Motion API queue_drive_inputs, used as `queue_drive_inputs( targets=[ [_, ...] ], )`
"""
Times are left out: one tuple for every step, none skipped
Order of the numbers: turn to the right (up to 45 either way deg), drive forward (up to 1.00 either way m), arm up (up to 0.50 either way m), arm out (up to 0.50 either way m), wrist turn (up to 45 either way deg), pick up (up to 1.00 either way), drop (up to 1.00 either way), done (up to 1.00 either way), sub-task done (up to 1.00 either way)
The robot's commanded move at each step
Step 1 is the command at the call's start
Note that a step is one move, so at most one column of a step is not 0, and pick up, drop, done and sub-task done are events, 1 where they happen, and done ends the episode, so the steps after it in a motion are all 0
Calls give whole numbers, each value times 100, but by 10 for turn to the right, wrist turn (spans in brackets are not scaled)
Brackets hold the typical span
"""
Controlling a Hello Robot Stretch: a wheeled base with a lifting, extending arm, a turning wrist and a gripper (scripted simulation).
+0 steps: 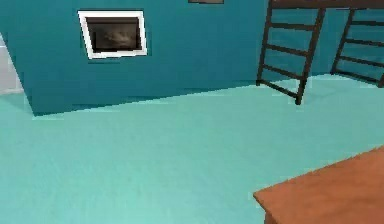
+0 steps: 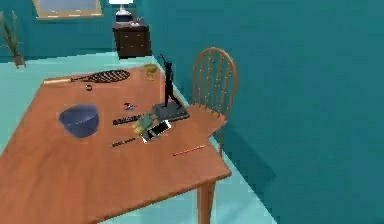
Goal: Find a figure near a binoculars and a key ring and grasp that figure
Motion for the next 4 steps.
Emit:
queue_drive_inputs(
  targets=[
    [450,0,0,0,0,0,0,0,0],
    [450,0,0,0,0,0,0,0,0],
    [210,0,0,0,0,0,0,0,0],
    [0,40,0,0,0,0,0,0,0]
  ],
)
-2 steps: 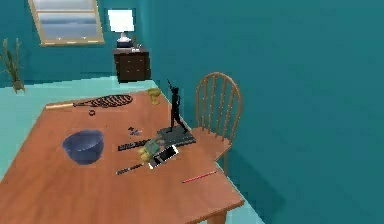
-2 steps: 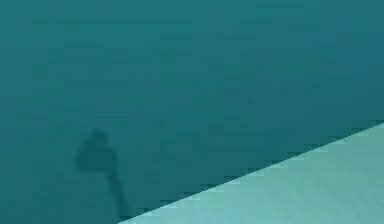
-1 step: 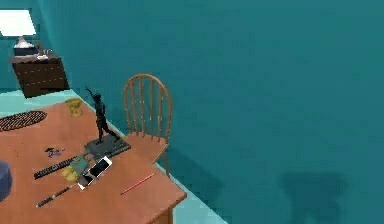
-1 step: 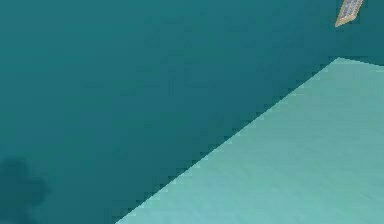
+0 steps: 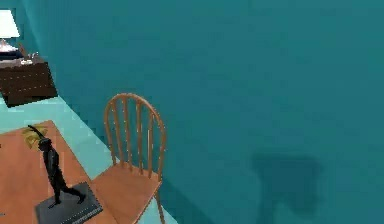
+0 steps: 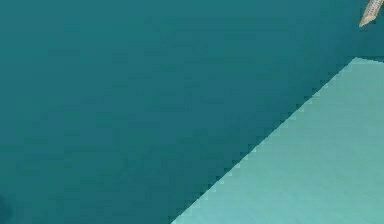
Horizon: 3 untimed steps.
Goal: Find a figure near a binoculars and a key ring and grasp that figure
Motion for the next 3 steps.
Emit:
queue_drive_inputs(
  targets=[
    [-450,0,0,0,0,0,0,0,0],
    [-450,0,0,0,0,0,0,0,0],
    [-330,0,0,0,0,0,0,0,0]
  ],
)
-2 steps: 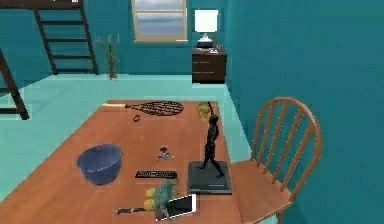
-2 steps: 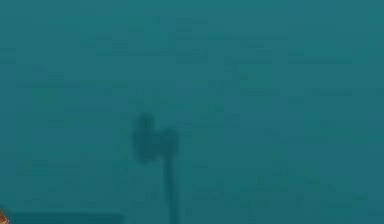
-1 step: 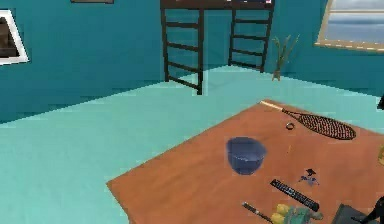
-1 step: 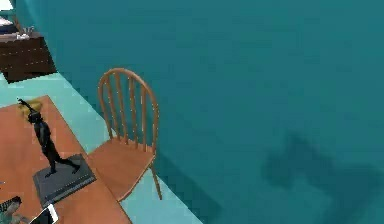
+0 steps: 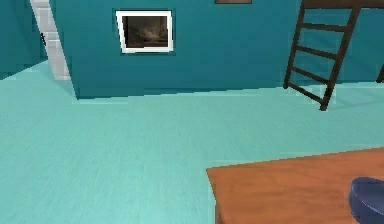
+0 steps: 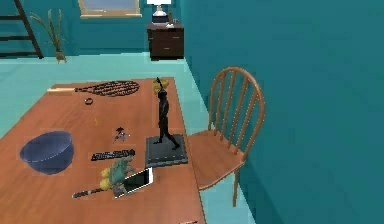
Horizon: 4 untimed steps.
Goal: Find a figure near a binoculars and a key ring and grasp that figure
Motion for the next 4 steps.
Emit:
queue_drive_inputs(
  targets=[
    [0,0,50,0,0,0,0,0,0],
    [0,0,34,0,0,0,0,0,0],
    [0,0,0,36,0,0,0,0,0],
    [0,0,0,0,450,0,0,0,0]
  ],
)
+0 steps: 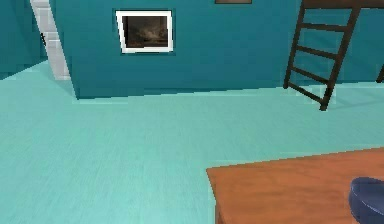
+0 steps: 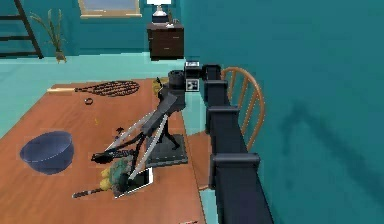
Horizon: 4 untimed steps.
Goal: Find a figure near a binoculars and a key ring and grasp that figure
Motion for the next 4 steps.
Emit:
queue_drive_inputs(
  targets=[
    [0,0,0,0,450,0,0,0,0],
    [0,0,0,0,450,0,0,0,0],
    [0,0,0,0,30,0,0,0,0],
    [0,0,-30,0,0,0,0,0,0]
  ],
)
